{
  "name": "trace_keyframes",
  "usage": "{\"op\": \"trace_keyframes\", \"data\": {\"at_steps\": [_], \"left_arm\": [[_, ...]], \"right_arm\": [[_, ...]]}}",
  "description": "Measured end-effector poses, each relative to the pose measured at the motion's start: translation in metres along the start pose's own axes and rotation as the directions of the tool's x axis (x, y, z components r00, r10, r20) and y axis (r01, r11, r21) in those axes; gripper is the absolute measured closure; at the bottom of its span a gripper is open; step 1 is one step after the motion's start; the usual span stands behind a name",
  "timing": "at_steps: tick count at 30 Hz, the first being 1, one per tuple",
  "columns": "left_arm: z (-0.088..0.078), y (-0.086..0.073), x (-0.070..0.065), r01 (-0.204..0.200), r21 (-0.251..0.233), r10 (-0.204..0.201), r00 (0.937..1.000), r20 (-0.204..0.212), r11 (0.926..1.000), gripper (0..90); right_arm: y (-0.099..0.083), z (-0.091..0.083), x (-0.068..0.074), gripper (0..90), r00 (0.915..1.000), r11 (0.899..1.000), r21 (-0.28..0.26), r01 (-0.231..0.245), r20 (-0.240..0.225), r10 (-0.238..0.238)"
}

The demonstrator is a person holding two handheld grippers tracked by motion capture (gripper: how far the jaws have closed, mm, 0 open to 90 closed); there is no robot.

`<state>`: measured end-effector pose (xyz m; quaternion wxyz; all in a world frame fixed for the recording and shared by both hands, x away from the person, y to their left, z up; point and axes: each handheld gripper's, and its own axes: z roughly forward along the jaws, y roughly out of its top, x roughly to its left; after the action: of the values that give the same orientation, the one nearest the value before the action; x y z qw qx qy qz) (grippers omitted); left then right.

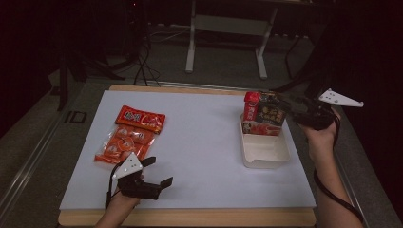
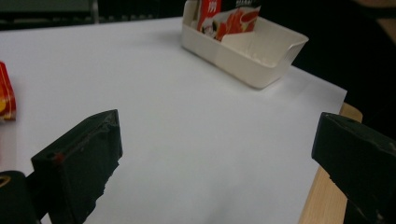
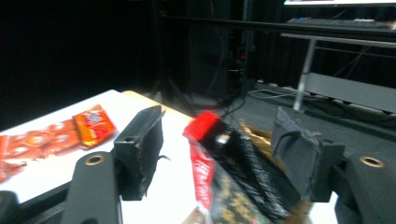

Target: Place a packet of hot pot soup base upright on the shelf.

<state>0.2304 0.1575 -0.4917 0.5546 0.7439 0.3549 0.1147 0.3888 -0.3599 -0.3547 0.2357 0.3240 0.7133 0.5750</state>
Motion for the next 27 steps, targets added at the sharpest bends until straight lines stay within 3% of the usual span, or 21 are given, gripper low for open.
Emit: {"op": "trace_keyframes", "data": {"at_steps": [6,9,14,15,16,17,18,20,23,24,27], "left_arm": [[-0.003,0.003,0.000,-0.030,0.018,0.030,0.9993,-0.023,0.9994,2.4],[-0.006,0.003,0.003,-0.039,0.022,0.040,0.9984,-0.040,0.9990,2.5],[-0.010,0.001,0.007,-0.023,0.023,0.024,0.9992,-0.031,0.9995,2.5],[-0.011,0.001,0.007,-0.027,0.028,0.028,0.9991,-0.030,0.9992,2.5],[-0.012,0.000,0.007,-0.030,0.032,0.031,0.9990,-0.034,0.9991,2.5],[-0.013,0.000,0.008,-0.033,0.035,0.034,0.9991,-0.026,0.9988,2.7],[-0.014,0.000,0.007,-0.039,0.040,0.040,0.9987,-0.032,0.9984,2.7],[-0.017,-0.001,0.008,-0.040,0.044,0.041,0.9988,-0.025,0.9982,2.7],[-0.021,-0.002,0.010,-0.044,0.046,0.046,0.9985,-0.031,0.9980,2.7],[-0.022,-0.002,0.011,-0.038,0.046,0.039,0.9987,-0.032,0.9982,2.7],[-0.027,-0.003,0.015,-0.041,0.056,0.043,0.9984,-0.037,0.9976,2.7]], "right_arm": [[0.006,-0.005,0.022,22.2,0.9998,1.000,-0.003,0.020,-0.001,-0.020],[0.010,-0.010,0.040,11.3,0.9996,1.000,-0.021,0.018,-0.023,-0.019],[0.006,-0.012,0.057,10.5,0.9977,0.999,-0.036,-0.001,-0.068,-0.001],[0.003,-0.011,0.061,10.5,0.9947,0.999,-0.034,-0.010,-0.103,0.006],[0.000,-0.011,0.065,10.5,0.9929,1.000,-0.030,-0.008,-0.119,0.004],[-0.007,-0.010,0.074,11.4,0.9932,0.999,-0.027,0.030,-0.112,-0.032],[-0.007,-0.010,0.074,11.4,0.9932,0.999,-0.027,0.030,-0.112,-0.032],[-0.019,-0.010,0.083,11.5,0.9882,1.000,-0.018,0.010,-0.153,-0.013],[-0.025,-0.011,0.089,11.6,0.9845,1.000,0.003,0.010,-0.175,-0.009],[-0.032,-0.011,0.096,11.6,0.9787,1.000,0.008,0.003,-0.205,-0.001],[-0.039,-0.010,0.104,12.1,0.9743,1.000,0.021,0.009,-0.225,-0.004]]}}
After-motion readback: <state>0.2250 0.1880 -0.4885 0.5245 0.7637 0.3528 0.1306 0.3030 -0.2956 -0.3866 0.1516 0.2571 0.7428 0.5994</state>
